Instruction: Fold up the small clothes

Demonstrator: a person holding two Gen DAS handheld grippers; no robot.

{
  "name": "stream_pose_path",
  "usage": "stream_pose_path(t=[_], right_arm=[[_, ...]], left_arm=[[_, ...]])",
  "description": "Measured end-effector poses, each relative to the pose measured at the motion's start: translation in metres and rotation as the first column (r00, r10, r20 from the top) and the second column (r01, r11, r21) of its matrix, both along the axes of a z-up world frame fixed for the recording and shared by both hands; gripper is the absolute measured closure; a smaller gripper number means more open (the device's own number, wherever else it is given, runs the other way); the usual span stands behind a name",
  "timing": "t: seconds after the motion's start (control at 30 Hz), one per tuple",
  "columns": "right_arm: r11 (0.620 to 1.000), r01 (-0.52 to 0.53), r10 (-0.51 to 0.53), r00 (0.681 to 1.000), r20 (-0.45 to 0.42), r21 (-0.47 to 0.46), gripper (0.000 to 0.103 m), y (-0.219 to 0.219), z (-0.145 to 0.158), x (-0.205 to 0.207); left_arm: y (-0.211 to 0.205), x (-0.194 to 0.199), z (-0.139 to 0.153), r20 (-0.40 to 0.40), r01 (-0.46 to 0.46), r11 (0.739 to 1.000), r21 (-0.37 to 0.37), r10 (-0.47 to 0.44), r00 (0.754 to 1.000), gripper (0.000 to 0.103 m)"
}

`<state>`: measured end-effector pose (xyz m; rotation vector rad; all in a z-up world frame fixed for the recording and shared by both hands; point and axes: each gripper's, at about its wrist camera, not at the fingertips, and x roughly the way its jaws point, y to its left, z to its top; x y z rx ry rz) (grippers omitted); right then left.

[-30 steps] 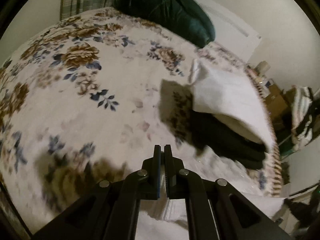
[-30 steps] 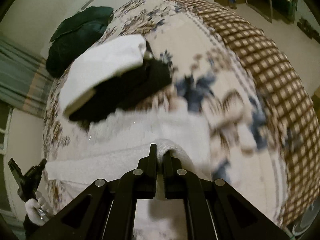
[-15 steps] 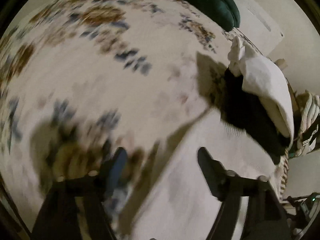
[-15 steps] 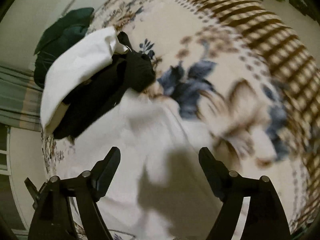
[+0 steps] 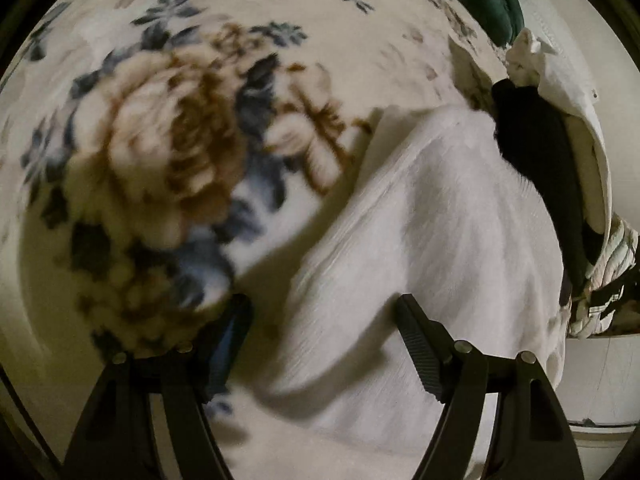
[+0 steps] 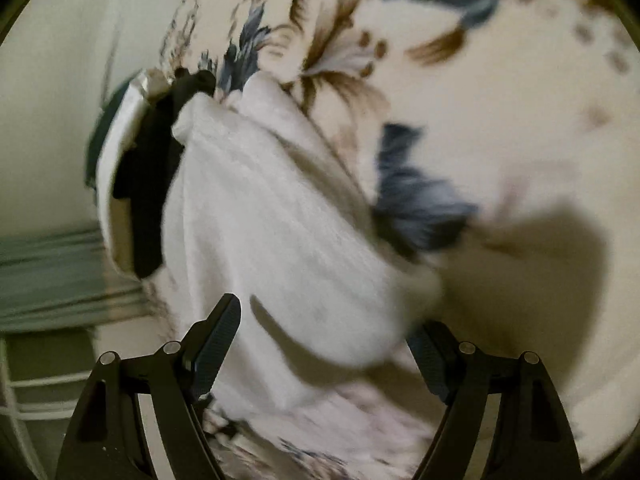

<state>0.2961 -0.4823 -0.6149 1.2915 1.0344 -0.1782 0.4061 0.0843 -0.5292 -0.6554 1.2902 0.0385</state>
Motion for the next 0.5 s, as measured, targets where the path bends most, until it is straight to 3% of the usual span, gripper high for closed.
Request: stream_pose_path(t=[0.03,0.07,0.1,0.13,0.23,0.37,0.5], right_arm=[[1.000,0.019,-0.019,1.000,0.016,0.008,0.022,0.001,-0.006,0.002],[0.999,0.042,-0.042,0.999,0.028,0.013,0.025,0.000,-0.009,0.004],[0.998,0.060,-0.060,0.997,0.039,0.017,0.037,0.000,-0.011,0.006],[0.998,0.066,-0.067,0.997,0.040,0.017,0.060,0.002,-0.013,0.008],[0.996,0.086,-0.086,0.995,0.042,-0.007,0.073,0.009,-0.008,0.007],[0.996,0.090,-0.090,0.995,0.045,-0.010,0.077,0.011,0.012,-0.005],[0.999,0.038,-0.037,0.999,0.036,-0.032,0.078,0.017,0.040,-0.033]], left_arm=[[-0.003,0.004,0.001,0.011,-0.004,1.000,0.001,0.004,1.000,0.031],[-0.004,0.005,0.004,0.042,-0.010,1.000,-0.003,0.010,0.999,0.048],[-0.007,0.006,0.008,0.063,-0.011,1.000,0.002,0.011,0.998,0.092],[-0.010,0.008,0.011,0.076,-0.001,1.000,0.009,0.000,0.997,0.093],[-0.015,0.003,0.031,0.147,-0.008,0.998,0.061,-0.001,0.989,0.094],[-0.003,-0.022,0.065,0.209,-0.003,0.998,0.069,-0.012,0.978,0.095],[0.008,-0.058,0.084,0.186,0.034,0.997,0.076,-0.047,0.981,0.095]])
